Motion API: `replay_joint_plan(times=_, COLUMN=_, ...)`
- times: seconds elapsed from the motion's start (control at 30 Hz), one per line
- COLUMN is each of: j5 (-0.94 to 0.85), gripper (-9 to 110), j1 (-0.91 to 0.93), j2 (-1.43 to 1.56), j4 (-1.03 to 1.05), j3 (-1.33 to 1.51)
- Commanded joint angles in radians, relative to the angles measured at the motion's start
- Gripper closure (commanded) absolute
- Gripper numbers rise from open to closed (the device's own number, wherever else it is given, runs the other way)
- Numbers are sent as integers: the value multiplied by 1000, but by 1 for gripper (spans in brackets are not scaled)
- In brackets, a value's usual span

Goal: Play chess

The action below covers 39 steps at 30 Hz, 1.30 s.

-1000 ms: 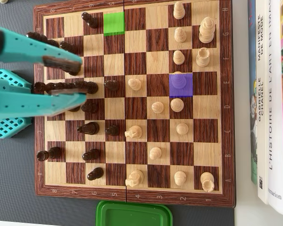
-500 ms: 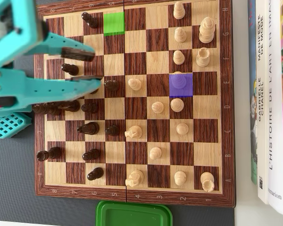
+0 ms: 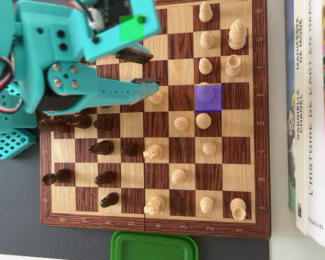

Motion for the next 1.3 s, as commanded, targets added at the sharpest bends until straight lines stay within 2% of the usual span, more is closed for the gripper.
replay_joint_plan(times=0.0, j5=-5, gripper=88, j1=6, j2=-51, j4=2, j3=-78)
replay_joint_plan(times=0.17, j5=-5, gripper=88, j1=21, j2=-186, j4=25, j3=-169)
replay_joint_plan(times=0.53, j5=-6, gripper=88, j1=115, j2=-396, j4=428, j3=-528)
replay_joint_plan(times=1.27, j5=-5, gripper=88, j1=25, j2=-653, j4=436, j3=-764)
